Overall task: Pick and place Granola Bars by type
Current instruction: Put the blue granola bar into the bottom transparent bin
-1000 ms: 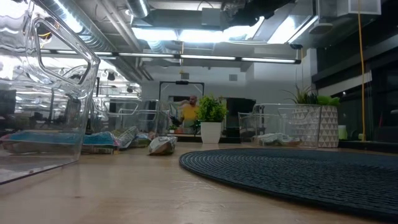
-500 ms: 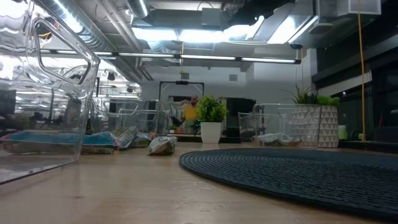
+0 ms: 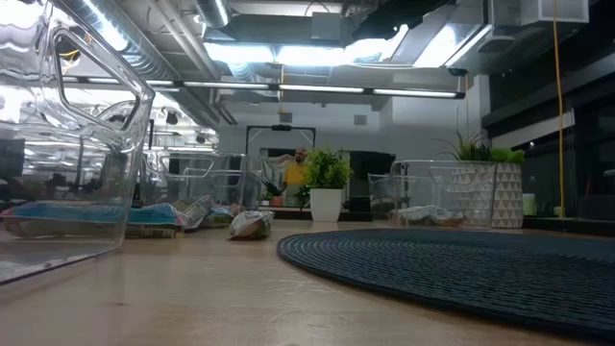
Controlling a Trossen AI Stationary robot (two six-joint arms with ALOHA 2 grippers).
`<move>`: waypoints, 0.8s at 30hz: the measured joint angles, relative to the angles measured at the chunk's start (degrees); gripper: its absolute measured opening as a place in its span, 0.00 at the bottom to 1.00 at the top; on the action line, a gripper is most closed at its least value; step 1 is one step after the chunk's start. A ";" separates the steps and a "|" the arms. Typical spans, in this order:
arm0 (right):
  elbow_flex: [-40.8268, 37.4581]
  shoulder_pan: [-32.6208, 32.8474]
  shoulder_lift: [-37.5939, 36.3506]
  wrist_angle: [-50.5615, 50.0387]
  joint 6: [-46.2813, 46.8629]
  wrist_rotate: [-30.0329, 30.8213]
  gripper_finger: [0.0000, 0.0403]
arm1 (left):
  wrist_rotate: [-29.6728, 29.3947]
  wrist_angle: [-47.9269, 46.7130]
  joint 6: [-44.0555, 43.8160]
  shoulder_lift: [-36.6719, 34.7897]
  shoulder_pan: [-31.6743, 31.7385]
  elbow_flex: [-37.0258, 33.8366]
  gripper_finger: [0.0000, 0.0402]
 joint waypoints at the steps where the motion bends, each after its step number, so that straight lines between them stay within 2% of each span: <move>1: 0.00 0.00 0.00 0.00 0.01 -0.01 0.54 | 0.64 0.50 -0.82 0.00 0.00 -0.70 0.04; 10: 0.00 0.00 0.00 -0.07 -0.14 -0.02 0.54 | 3.80 3.12 -6.20 0.00 -0.02 -3.93 0.08; 24: 0.00 0.00 0.00 -0.11 -0.22 -0.02 0.54 | 3.88 4.52 -11.48 -1.69 -0.02 -3.93 0.35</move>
